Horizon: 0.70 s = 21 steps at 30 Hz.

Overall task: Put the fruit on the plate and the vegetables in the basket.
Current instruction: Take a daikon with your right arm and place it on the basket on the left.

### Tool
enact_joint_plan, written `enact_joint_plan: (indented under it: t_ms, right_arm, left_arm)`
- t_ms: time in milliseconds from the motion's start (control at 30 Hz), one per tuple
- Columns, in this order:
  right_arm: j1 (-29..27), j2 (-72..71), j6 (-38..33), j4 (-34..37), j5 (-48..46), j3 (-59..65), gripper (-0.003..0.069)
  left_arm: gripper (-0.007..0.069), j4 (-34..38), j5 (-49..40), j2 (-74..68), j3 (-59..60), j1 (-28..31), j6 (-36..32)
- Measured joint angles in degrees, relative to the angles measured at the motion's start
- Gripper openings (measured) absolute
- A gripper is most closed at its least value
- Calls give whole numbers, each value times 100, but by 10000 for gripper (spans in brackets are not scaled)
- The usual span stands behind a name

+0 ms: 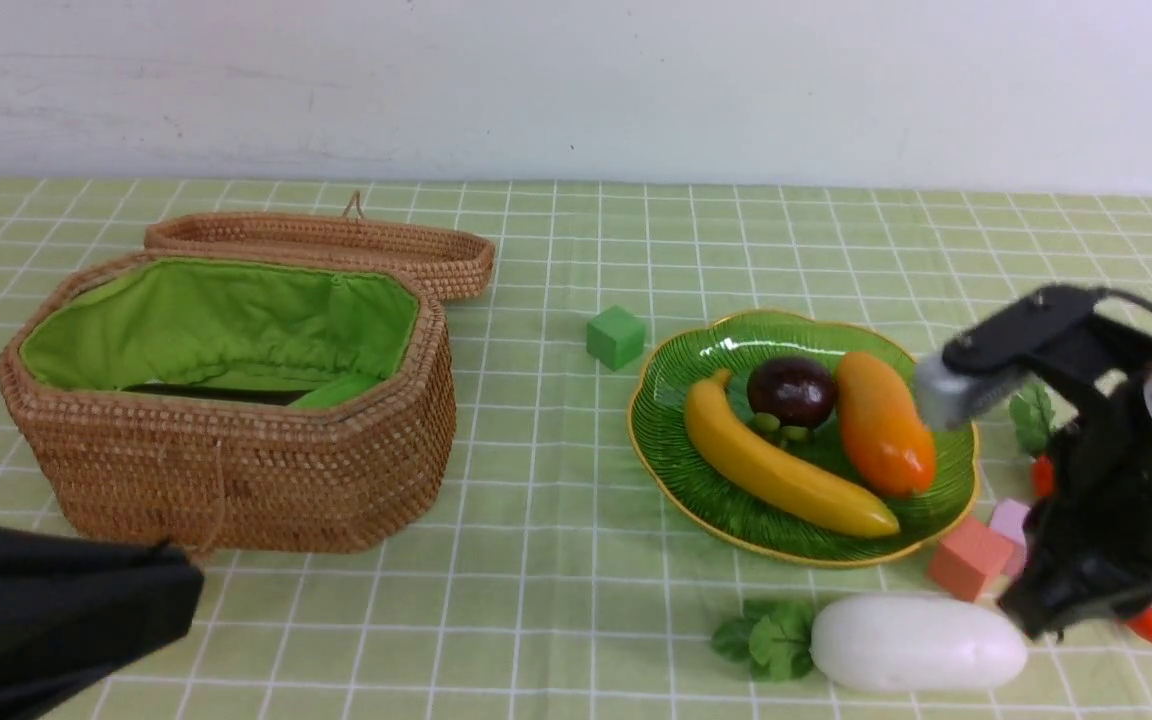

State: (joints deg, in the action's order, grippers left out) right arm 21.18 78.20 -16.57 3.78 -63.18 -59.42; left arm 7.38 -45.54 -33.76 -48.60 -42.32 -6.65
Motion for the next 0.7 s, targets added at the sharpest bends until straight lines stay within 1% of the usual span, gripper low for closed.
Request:
enact_joint_plan:
  t_ms: [67, 133, 167, 200, 233, 267, 300, 400, 467, 533, 600, 700]
  right_arm:
    - [0, -24, -975, 58, 371, 391, 183]
    - [0, 10, -1569, 136, 708, 617, 255]
    - [0, 45, -1858, 187, 908, 711, 306]
    - [0, 131, -2134, 238, 1163, 784, 379]
    - [0, 131, -2175, 244, 1163, 784, 379]
    - [0, 254, -2410, 292, 1427, 802, 463]
    - [0, 409, -2575, 307, 1631, 802, 520]
    - [0, 761, -2875, 308, 2058, 806, 622]
    - [0, 983, -2987, 308, 2283, 806, 653]
    - [0, 1207, -3056, 279, 2482, 806, 660]
    - [0, 1320, -3071, 231, 2575, 806, 658]
    - [0, 1578, -3071, 153, 2709, 806, 622]
  left_arm:
    - [7, 77, -324, 0, 0, 0, -232]
    - [7, 171, -514, 0, 0, 0, -399]
    - [7, 262, -582, 0, 0, 0, -495]
    - [7, 373, -614, 0, 0, 0, -599]
    - [7, 392, -614, 0, 0, 0, -619]
    - [7, 523, -619, 0, 0, 0, -746]
    - [7, 590, -612, 0, 0, 0, -826]
    - [7, 667, -561, 0, 0, 0, -917]
    - [7, 676, -531, 0, 0, 0, -932]
    - [7, 681, -519, 0, 0, 0, -932]
    - [7, 681, -502, 0, 0, 0, -932]
    - [7, 689, -485, 0, 0, 0, -932]
